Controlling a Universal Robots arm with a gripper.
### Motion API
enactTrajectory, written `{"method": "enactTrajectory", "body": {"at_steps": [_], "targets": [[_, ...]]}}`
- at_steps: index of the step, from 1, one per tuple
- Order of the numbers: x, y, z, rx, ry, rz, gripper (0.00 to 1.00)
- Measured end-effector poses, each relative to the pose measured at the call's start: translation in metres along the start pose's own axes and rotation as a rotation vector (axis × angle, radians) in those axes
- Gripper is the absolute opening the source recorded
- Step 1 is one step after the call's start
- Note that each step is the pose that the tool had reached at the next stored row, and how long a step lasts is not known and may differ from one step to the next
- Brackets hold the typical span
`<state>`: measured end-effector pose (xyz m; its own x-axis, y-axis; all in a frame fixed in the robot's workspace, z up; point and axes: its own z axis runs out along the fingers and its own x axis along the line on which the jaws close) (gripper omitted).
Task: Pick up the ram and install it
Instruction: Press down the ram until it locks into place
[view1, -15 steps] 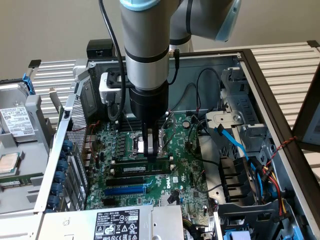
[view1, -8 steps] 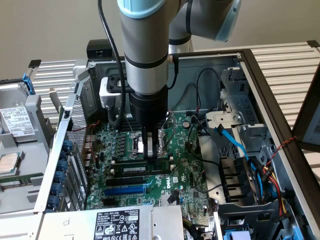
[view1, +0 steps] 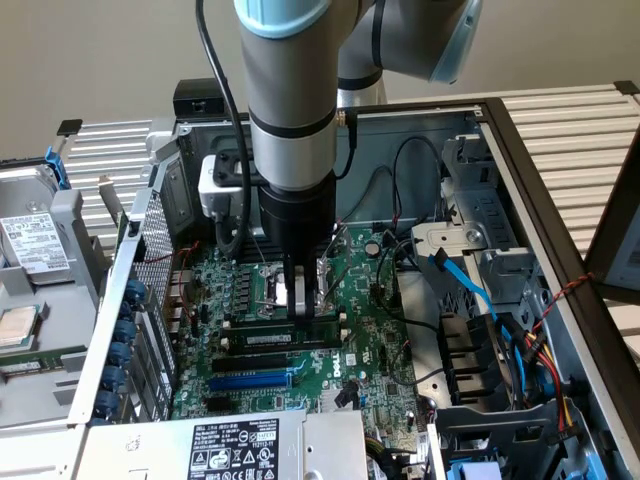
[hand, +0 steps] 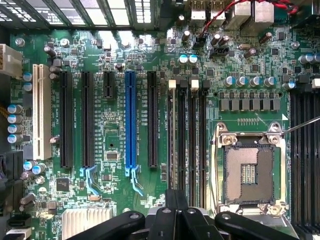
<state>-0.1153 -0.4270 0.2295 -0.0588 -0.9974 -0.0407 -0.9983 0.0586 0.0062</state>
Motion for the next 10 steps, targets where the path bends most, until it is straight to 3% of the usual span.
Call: {"method": "enactTrajectory", "body": {"at_steps": [6,7,10], "targets": [[0.000,0.0000,0.0028,0.0001,-0.0008,0.000,0.11],[0.001,0.0003,0.0006,0.0008,-0.0031,0.000,0.11],[0.003,0.0050,-0.0107,0.0004,-0.0011,0.000,0.11]]}}
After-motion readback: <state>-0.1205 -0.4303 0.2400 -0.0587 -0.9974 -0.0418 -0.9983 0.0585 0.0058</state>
